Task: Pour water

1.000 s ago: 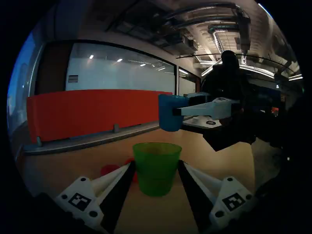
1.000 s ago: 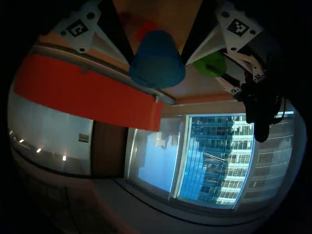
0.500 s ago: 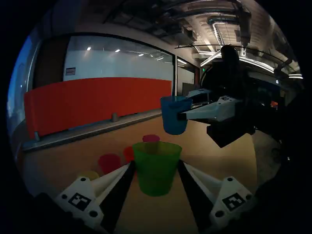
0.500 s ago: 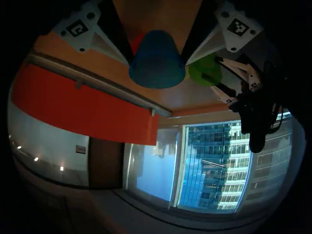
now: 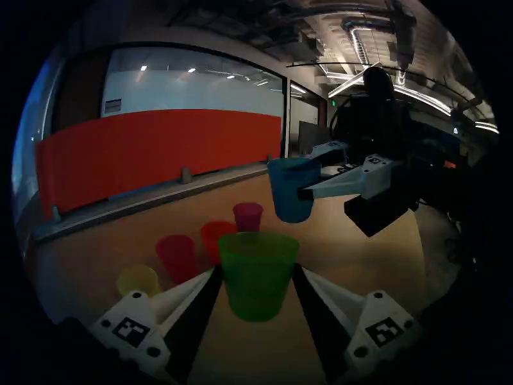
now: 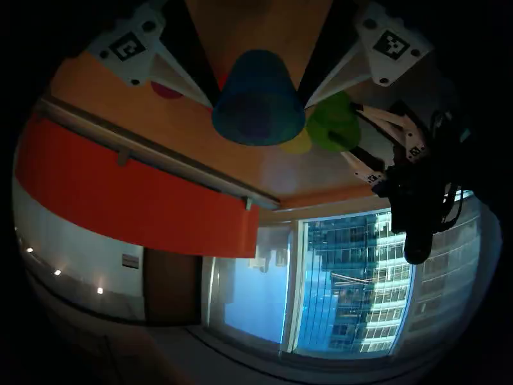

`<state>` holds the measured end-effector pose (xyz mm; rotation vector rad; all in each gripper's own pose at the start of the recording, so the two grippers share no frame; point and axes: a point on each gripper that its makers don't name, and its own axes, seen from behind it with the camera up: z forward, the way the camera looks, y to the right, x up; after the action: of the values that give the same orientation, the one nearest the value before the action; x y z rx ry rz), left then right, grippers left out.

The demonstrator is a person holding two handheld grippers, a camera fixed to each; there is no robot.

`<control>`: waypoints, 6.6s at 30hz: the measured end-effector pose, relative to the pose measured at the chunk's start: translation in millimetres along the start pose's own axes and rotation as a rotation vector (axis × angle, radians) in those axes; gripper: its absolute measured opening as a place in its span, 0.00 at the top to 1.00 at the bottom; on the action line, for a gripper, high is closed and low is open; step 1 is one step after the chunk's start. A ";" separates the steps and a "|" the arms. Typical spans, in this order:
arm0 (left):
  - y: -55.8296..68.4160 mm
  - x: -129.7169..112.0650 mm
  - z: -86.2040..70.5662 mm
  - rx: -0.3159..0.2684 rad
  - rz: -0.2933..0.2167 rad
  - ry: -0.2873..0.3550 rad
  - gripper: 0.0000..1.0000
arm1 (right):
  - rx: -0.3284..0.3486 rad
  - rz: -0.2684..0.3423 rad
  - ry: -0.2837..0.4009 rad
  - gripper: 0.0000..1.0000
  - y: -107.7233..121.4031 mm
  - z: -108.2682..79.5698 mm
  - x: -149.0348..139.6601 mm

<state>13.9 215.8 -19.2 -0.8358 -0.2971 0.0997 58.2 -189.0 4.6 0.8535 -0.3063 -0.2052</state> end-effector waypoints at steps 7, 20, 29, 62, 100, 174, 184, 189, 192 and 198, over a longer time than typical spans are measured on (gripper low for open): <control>-2.6 -14.0 5.7 -0.004 -0.003 -0.033 0.21 | 0.016 0.012 -0.042 0.14 -3.6 5.8 -22.5; -5.5 -40.2 13.6 -0.009 -0.010 -0.091 0.21 | 0.039 0.029 -0.108 0.14 -8.5 15.8 -54.2; -6.0 -55.8 17.0 -0.015 -0.009 -0.131 0.21 | 0.055 0.035 -0.148 0.14 -13.0 20.9 -70.7; -4.8 -87.8 15.6 -0.026 0.010 -0.236 0.21 | 0.080 0.050 -0.245 0.14 -22.3 25.6 -119.1; -7.1 -99.2 5.6 -0.018 -0.003 -0.264 0.21 | 0.059 0.056 -0.290 0.12 -28.0 17.3 -148.8; -20.4 -63.2 -67.9 0.178 -0.058 -0.105 0.10 | -0.101 0.066 -0.181 0.00 -31.6 -66.7 -125.8; -33.7 -45.1 -82.1 0.241 -0.097 -0.021 0.10 | -0.157 0.081 -0.124 0.00 -21.5 -84.2 -112.8; -41.3 -35.4 -87.6 0.285 -0.092 0.021 0.10 | -0.214 0.092 -0.072 0.00 -8.9 -90.3 -101.1; -46.7 -29.5 -91.3 0.318 -0.084 0.049 0.10 | -0.260 0.097 -0.027 0.00 2.5 -95.0 -90.6; -59.6 -17.3 -100.4 0.397 -0.057 0.105 0.10 | -0.370 0.093 0.076 0.00 28.2 -107.1 -71.9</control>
<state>25.6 100.5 -42.1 -0.4366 -0.1928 0.0583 29.4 -73.7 -53.1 0.4782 -0.2269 -0.1361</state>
